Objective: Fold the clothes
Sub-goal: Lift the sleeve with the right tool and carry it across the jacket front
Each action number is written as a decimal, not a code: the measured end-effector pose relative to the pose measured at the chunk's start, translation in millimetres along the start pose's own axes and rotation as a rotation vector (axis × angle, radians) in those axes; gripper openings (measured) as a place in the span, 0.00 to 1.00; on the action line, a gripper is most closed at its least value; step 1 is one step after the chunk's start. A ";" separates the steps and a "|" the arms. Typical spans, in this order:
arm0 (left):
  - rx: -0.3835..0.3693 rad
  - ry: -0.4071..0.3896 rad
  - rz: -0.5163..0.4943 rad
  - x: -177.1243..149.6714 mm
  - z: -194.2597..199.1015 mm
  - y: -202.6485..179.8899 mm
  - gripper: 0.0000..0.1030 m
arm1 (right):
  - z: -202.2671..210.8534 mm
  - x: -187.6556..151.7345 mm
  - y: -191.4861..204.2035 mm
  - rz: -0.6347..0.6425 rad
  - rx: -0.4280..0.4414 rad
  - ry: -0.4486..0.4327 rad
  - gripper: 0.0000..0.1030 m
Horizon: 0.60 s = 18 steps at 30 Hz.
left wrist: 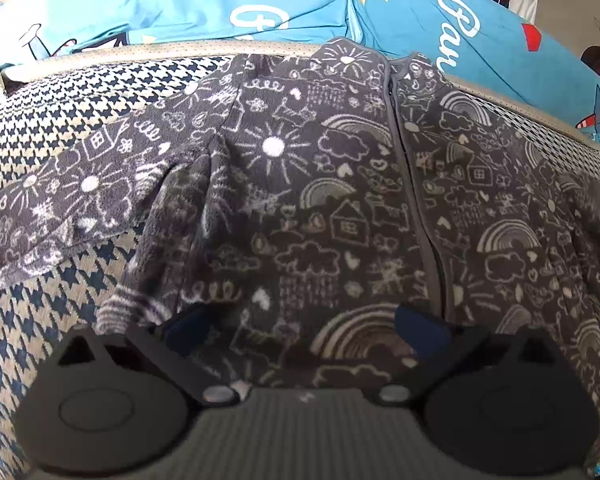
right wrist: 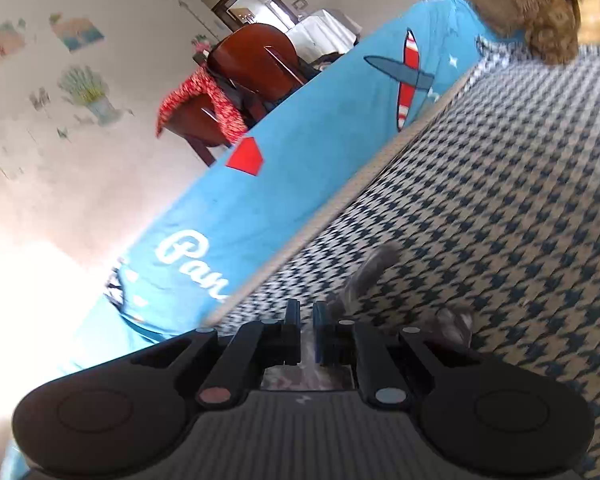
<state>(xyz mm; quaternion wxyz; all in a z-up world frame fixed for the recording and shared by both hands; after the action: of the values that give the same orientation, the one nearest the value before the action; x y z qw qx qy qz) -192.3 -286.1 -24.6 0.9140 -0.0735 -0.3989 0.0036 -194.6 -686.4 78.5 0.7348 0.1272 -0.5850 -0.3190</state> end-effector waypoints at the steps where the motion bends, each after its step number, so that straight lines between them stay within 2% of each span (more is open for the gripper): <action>1: -0.001 0.002 0.006 0.2 -0.6 0.0 1.00 | -1.5 -0.9 2.4 0.045 -0.022 -0.001 0.09; 3: 0.000 0.002 0.006 0.7 -1.7 -1.9 1.00 | -2.2 -4.3 2.3 0.143 -0.071 0.009 0.09; 6: -0.013 -0.001 0.006 0.9 -1.7 -5.9 1.00 | -2.4 -10.0 -6.5 0.187 -0.110 0.040 0.10; 10: -0.014 -0.001 0.000 0.2 -2.5 -9.8 1.00 | -5.4 -9.3 -23.7 0.099 -0.115 0.066 0.11; 15: -0.009 -0.003 -0.011 -0.6 -3.5 -11.1 1.00 | -15.9 -13.6 -39.1 -0.054 -0.101 0.122 0.29; 18: -0.009 -0.004 -0.014 -1.0 -3.7 -10.7 1.00 | -21.7 -19.4 -43.4 -0.099 -0.116 0.157 0.29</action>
<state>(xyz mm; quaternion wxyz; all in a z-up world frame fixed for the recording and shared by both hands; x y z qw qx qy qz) -190.8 -297.2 -26.3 0.9130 -0.0746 -0.4012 -0.0045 -190.2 -711.7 32.9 0.7677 0.1378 -0.4994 -0.3771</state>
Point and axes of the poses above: each gripper's, at about its wrist camera, not at the fingertips, and z roughly against the way its jaws point, y to its left, x to its top, the point moved 6 cm from there along -z, roughly the way its jaws point, and after that the axes turned 15 degrees about -y, right-handed, at the moved point
